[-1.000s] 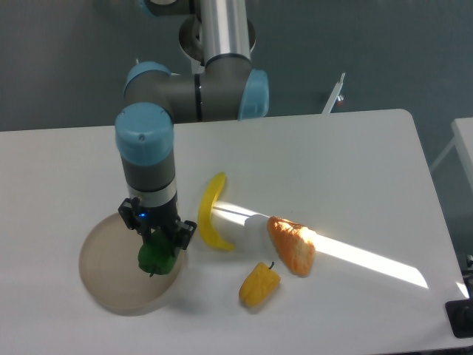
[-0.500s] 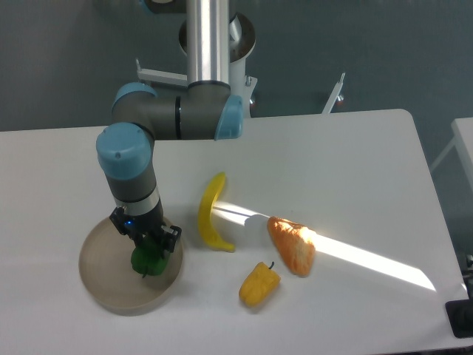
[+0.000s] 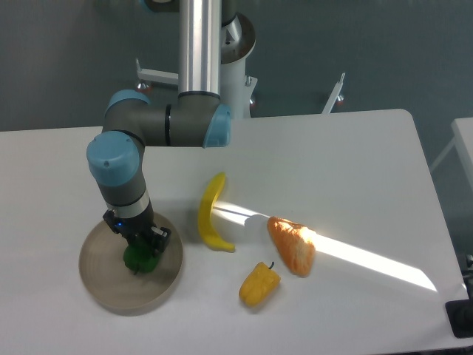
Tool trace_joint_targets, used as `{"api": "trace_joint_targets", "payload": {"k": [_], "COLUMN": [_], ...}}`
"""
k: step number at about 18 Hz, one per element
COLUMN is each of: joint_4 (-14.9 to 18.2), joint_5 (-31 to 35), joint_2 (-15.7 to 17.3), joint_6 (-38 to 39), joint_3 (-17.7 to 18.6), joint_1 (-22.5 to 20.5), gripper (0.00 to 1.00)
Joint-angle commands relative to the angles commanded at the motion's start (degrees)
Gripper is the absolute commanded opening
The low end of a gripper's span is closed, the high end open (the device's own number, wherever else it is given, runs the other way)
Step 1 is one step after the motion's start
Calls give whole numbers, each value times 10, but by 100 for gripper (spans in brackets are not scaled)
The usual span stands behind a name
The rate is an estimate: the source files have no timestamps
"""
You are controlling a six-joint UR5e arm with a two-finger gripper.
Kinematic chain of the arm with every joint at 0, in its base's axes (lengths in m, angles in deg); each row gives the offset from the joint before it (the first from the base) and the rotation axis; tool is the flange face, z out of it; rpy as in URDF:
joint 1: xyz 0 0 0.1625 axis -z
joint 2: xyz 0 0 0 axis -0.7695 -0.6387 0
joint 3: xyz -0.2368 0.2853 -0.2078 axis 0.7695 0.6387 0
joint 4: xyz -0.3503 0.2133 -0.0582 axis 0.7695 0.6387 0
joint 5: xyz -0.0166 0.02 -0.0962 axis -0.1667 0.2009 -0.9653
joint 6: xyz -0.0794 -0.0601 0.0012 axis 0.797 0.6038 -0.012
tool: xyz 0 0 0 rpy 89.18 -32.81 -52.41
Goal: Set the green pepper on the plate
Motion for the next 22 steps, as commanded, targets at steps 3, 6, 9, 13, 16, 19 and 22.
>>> {"api": "trace_joint_targets", "payload": {"k": [3,6,9,13,16,19,22], "joint_4": [-1,0,0,1,2,3,4], "joint_5": [0,0,0,0,-1,0,5], "joint_2": [-3,-3,-4,0,4,6,17], "joint_6": [-11,-11,-11,-11,-8,-9,-15], "joint_3": [0,0,-1,-5,-5,-8,-9], "joint_1": [1,2,2,2,2,0,-7], "gripper": [28,30,41,97,100,100,100]}}
